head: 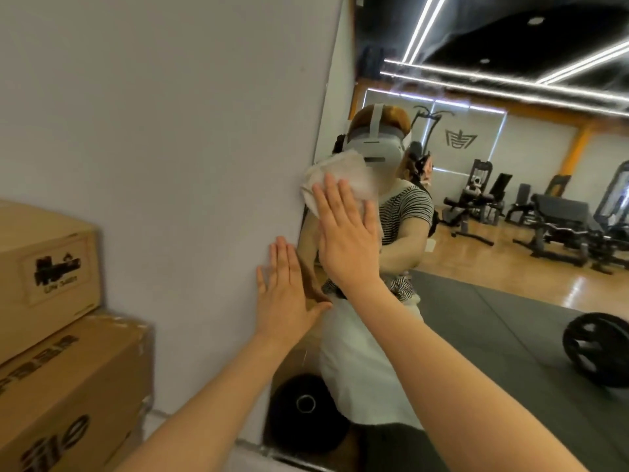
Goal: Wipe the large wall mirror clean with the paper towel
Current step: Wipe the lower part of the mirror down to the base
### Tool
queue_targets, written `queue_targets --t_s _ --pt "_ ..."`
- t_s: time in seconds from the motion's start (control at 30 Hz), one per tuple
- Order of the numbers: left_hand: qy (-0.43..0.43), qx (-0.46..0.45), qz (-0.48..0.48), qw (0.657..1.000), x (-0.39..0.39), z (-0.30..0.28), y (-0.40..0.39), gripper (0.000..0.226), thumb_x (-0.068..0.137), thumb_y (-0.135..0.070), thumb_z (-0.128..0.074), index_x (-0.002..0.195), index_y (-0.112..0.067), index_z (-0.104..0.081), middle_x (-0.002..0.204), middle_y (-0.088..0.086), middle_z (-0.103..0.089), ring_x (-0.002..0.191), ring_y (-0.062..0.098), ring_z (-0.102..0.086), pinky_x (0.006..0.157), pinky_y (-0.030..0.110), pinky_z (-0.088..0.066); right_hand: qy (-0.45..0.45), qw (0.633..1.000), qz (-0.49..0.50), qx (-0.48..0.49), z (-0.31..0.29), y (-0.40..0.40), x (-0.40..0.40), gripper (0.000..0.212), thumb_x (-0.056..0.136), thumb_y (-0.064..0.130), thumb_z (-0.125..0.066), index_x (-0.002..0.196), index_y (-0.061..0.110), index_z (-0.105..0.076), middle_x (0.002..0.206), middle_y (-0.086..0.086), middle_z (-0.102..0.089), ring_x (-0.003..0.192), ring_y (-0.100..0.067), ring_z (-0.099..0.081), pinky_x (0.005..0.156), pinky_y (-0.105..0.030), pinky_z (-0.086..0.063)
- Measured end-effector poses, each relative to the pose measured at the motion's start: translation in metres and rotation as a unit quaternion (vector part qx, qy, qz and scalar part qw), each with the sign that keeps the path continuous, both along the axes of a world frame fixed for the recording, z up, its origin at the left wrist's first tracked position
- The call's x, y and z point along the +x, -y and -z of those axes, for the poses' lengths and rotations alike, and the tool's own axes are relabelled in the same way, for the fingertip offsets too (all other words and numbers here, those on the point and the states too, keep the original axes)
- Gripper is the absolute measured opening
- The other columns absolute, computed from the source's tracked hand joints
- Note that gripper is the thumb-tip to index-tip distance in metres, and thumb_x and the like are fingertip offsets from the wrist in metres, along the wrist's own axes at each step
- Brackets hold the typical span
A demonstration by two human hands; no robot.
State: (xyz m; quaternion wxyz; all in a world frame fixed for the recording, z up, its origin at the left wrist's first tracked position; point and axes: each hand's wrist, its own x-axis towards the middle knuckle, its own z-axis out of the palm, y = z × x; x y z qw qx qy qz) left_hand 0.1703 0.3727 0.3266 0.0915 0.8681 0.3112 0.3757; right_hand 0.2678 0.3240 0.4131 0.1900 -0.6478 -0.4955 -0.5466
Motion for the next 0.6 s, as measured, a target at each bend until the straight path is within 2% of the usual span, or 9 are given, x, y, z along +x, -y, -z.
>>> queue_targets --t_s 0.1,0.2,0.27,0.33,0.4,0.47,0.6 --pt "0.02 0.012 0.023 0.999 -0.003 0.006 -0.008 0.112 0.085 -0.058 -0.059 0.14 -0.012 0.028 0.147 0.001 0.036 0.139 0.018 0.031 0.114 0.04 0.018 0.013 0.999 0.025 -0.04 0.057 0.002 -0.001 0.065 0.086 0.022 -0.04 0.15 0.019 -0.03 0.156 0.0 -0.027 0.148 -0.016 -0.014 0.117 -0.038 0.006" --pt "-0.006 0.05 0.029 0.998 -0.014 0.015 -0.019 0.111 0.083 -0.049 -0.065 0.144 -0.013 0.02 0.151 0.001 0.028 0.142 0.017 0.024 0.116 0.042 0.014 0.031 0.996 0.061 -0.062 0.104 0.009 0.0 0.069 0.083 0.024 -0.041 0.15 0.021 -0.028 0.156 0.002 -0.022 0.149 -0.012 -0.001 0.118 -0.042 0.004" --pt "-0.037 0.07 0.02 0.997 -0.024 0.019 -0.027 0.117 0.081 -0.056 -0.067 0.143 -0.011 0.022 0.151 0.003 0.028 0.142 0.019 0.025 0.114 0.041 0.015 0.015 0.997 0.059 -0.056 0.11 0.007 -0.002 0.068 0.083 0.026 -0.039 0.15 0.021 -0.028 0.156 0.003 -0.024 0.149 -0.012 -0.004 0.117 -0.044 -0.001" --pt "-0.052 0.087 0.017 0.995 -0.031 0.017 -0.034 0.12 0.08 -0.06 -0.064 0.143 -0.011 0.025 0.151 0.005 0.03 0.141 0.016 0.03 0.115 0.039 0.017 0.003 0.997 0.056 -0.06 0.104 0.006 -0.004 0.067 0.083 0.029 -0.037 0.149 0.02 -0.029 0.155 0.002 -0.028 0.147 -0.014 -0.017 0.116 -0.045 -0.003" --pt "-0.01 0.151 0.035 0.988 -0.036 0.012 -0.038 0.108 0.084 -0.059 -0.054 0.152 -0.006 0.011 0.159 0.01 0.012 0.146 0.013 0.022 0.119 0.038 0.01 0.017 0.996 0.057 -0.067 0.096 0.005 -0.003 0.066 0.083 0.029 -0.037 0.148 0.019 -0.031 0.154 0.002 -0.033 0.143 -0.015 -0.026 0.116 -0.046 -0.002" --pt "0.035 0.203 0.07 0.976 -0.034 0.006 -0.037 0.087 0.089 -0.047 -0.044 0.152 -0.003 -0.006 0.16 0.012 -0.007 0.149 0.013 0.01 0.119 0.037 0.004 0.05 0.994 0.069 -0.065 0.09 0.005 0.002 0.063 0.086 0.026 -0.036 0.148 0.019 -0.03 0.154 0.004 -0.035 0.143 -0.013 -0.024 0.118 -0.045 0.002" --pt "0.079 0.227 0.105 0.965 -0.013 -0.003 -0.03 0.07 0.092 -0.029 -0.037 0.152 -0.004 -0.01 0.159 0.015 -0.011 0.15 0.015 0.005 0.121 0.036 0.004 0.062 0.995 0.061 -0.049 0.089 0.008 0.006 0.061 0.09 0.025 -0.034 0.15 0.018 -0.024 0.154 0.005 -0.036 0.143 -0.013 -0.024 0.119 -0.044 0.008"
